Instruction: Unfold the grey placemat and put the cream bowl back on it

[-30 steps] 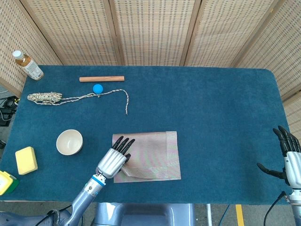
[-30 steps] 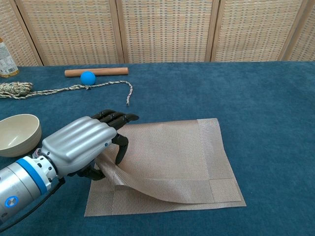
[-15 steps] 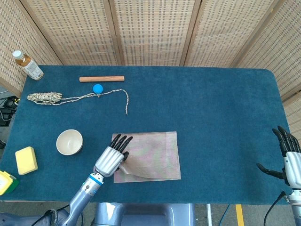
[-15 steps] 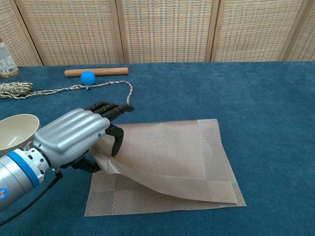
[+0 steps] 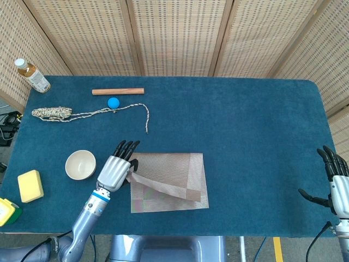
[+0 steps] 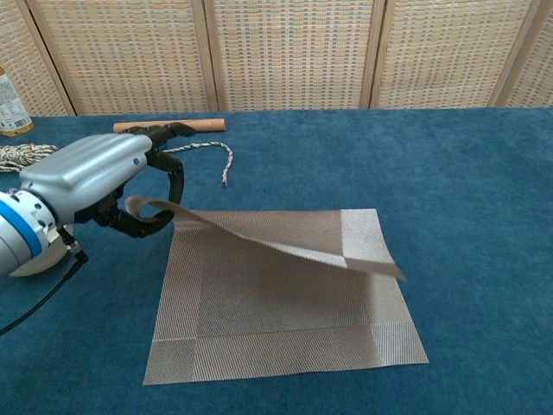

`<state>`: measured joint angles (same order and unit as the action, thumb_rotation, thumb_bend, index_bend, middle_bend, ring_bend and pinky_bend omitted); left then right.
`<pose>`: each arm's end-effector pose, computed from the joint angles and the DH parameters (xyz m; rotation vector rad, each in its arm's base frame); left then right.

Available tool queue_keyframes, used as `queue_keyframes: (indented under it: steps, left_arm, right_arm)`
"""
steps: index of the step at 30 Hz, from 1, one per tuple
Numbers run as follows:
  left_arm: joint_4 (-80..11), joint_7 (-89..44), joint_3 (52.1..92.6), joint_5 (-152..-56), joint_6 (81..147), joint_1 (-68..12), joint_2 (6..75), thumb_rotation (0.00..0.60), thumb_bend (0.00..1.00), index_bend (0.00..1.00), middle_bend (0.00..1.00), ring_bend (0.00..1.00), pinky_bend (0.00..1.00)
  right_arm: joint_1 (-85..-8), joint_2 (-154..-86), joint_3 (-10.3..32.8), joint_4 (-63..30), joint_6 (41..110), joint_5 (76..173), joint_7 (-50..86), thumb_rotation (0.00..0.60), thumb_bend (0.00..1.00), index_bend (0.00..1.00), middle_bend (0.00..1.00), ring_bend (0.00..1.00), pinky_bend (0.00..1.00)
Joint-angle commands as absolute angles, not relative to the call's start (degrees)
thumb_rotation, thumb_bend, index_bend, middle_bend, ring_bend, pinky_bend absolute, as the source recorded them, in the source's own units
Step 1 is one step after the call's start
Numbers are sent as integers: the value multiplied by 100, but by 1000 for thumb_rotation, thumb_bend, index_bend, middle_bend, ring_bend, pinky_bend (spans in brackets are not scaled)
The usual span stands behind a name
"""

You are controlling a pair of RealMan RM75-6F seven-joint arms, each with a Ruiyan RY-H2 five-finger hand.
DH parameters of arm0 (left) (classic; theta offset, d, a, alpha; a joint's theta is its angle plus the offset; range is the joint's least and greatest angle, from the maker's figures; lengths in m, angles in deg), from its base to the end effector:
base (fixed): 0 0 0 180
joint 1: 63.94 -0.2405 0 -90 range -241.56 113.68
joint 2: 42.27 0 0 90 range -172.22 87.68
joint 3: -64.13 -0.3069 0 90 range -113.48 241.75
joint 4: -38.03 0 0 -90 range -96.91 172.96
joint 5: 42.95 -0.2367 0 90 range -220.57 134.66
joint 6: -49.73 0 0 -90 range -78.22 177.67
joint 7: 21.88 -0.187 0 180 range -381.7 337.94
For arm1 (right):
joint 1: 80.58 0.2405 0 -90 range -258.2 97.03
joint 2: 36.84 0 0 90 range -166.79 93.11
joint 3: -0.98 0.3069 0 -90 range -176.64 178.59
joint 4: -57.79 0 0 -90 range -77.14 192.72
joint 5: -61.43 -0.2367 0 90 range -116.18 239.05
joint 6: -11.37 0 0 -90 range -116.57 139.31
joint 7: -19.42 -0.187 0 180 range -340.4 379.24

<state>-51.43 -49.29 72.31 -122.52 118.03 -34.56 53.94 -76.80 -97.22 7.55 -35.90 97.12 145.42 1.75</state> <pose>-0.1651 0.3369 -0.0729 -1.7949 -0.8206 -1.0851 -0.3677 -0.2378 0.1953 1.2048 -1.0602 1.1409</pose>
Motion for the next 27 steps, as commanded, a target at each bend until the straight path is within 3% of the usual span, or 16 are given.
queue_keyframes:
  steps: [1,16,27]
  left_arm:
    - [-5182,-4839,7515,-11989,11680,-3324,5252,600,446,665,0,0,0]
    - [-3903,-4986,8657,-10398,10765,-2315,5512,600,441,671,0,0,0]
    - [-2295,-4943,8934,-9700,10165,-1449,6149,600,434,644,0,0,0]
  right_arm:
    - [-7656,-9728,788,-3561,9642,14447,184,600,196,69,0,0,0]
    - [-7541,-9880,870,-3415,9376,14132,530,600,196,69,0,0,0]
    - [-7483,-9962,972,-3233,9209,13854,610,600,197,69,0,0,0]
